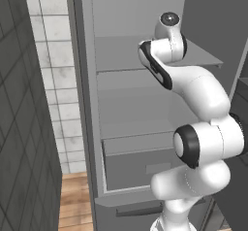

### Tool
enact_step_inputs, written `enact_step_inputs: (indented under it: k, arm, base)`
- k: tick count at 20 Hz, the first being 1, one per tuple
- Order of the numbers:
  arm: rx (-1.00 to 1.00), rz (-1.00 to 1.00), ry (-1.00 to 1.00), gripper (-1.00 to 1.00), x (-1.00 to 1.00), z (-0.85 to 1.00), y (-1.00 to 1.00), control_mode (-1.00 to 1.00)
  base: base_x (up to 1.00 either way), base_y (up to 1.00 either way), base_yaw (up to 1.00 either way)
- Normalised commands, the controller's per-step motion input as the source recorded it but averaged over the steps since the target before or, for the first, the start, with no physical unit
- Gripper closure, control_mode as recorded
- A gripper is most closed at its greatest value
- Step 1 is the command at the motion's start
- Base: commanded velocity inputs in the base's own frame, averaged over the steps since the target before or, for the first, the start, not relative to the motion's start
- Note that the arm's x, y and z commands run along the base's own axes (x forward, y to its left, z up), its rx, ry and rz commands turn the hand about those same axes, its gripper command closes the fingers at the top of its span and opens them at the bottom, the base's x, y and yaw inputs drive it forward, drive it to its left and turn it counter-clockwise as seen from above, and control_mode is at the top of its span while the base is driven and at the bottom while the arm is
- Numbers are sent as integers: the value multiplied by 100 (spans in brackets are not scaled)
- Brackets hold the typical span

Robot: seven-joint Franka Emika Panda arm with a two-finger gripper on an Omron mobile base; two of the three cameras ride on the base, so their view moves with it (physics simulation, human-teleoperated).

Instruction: Retrieve a lemon from the fridge and place it on the cutting board with the fish.

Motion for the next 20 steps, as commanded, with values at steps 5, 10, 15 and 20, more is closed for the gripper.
enact_step_inputs:
  k: [5, 10, 15, 20]
  arm:
    - [0, 0, 2, 100, 0, -8, 0, -100]
    - [0, 0, -7, 100, -8, 0, 18, -100]
    - [2, 0, -15, 100, -45, 13, 12, -100]
    - [4, 0, 0, 100, -91, 54, 0, -100]
  base:
    - [0, 0, 0]
    - [0, 0, 0]
    - [0, 0, 0]
    - [0, 0, 0]
